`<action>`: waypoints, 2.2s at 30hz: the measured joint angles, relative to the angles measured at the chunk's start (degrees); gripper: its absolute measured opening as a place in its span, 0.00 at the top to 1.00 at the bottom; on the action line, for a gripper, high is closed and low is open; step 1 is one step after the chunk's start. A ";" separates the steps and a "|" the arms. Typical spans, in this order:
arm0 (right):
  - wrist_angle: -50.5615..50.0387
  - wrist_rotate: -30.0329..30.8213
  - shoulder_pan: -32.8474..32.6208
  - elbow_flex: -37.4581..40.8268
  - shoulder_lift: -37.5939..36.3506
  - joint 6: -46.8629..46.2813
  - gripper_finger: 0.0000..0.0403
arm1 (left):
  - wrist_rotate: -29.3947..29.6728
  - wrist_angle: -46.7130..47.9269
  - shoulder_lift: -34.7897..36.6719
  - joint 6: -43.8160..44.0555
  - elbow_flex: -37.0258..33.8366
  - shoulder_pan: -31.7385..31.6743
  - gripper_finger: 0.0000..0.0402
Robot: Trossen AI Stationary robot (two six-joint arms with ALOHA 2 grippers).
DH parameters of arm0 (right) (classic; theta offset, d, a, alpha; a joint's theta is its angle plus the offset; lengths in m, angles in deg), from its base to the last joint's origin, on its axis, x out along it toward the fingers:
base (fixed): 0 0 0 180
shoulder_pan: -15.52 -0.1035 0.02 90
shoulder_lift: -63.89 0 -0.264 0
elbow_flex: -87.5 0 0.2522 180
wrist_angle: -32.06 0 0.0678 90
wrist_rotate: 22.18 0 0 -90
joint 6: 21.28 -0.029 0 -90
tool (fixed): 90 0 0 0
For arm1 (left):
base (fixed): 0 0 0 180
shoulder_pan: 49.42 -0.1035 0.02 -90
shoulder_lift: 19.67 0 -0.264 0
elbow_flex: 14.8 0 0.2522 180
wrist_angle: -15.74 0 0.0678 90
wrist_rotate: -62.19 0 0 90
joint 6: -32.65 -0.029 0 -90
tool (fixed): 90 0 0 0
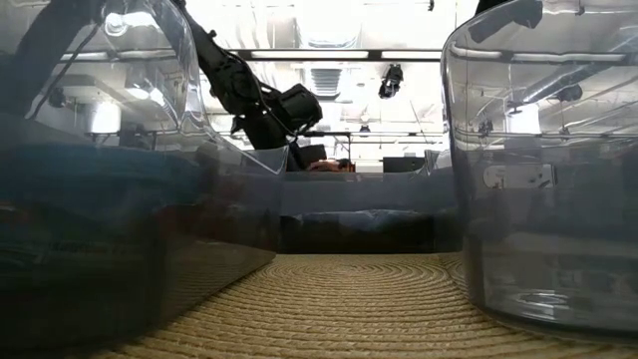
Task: Pick and place Granola Bars by type
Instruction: Put the yellow granola bar into the bottom right black bin
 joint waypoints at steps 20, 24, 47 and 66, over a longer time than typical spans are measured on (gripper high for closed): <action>0.04 0.04 -0.01 0.02 -0.02 0.26 0.98 | -1.56 9.23 14.47 -0.91 0.04 0.39 0.85; 0.07 0.26 0.00 0.02 -0.05 0.35 0.98 | -2.77 10.96 18.33 -0.96 0.04 0.67 0.85; 0.13 0.48 0.00 0.00 -2.86 1.79 0.98 | -11.00 12.13 40.95 2.38 0.09 3.05 0.85; 0.18 0.35 -0.02 -0.04 -5.89 2.60 0.98 | -19.99 12.26 53.28 4.08 0.09 5.73 0.85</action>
